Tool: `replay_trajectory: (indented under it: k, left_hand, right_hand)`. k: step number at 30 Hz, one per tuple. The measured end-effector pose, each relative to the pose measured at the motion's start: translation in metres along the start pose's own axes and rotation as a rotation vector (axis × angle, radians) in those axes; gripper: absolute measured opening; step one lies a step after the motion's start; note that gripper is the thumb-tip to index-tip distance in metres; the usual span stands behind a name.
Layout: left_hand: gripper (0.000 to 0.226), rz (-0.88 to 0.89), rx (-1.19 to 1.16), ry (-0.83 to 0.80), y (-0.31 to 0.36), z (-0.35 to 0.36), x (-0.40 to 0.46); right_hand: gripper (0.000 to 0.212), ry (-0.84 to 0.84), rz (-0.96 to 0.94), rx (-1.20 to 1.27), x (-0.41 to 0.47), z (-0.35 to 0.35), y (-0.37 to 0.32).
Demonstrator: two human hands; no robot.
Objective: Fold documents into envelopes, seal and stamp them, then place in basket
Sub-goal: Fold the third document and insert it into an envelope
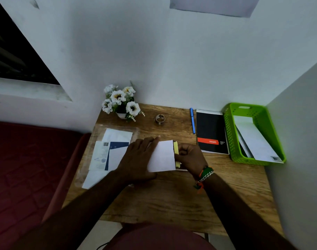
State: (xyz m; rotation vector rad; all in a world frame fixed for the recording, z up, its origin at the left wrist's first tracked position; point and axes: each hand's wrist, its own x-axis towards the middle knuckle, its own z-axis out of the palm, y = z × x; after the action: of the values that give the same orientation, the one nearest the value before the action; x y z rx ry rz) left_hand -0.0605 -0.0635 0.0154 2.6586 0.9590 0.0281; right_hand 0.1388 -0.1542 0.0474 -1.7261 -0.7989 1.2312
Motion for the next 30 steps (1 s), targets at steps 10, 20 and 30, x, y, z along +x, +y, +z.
replay_trajectory:
  k: [10, 20, 30]
  left_hand:
    - [0.111, -0.03, -0.059, -0.013, -0.003, 0.001, -0.003]
    - [0.095, -0.149, -0.131, 0.044, -0.015, 0.004, 0.001]
    - [0.112, -0.223, -0.051, -0.016, -0.032, 0.006, 0.005]
  right_hand:
    - [0.009, 0.165, -0.07, -0.258, 0.012, 0.003, 0.018]
    - [0.016, 0.291, -0.028, -0.189, 0.027, -0.01, 0.041]
    - [0.061, 0.107, 0.058, -1.067, 0.031, -0.055, 0.085]
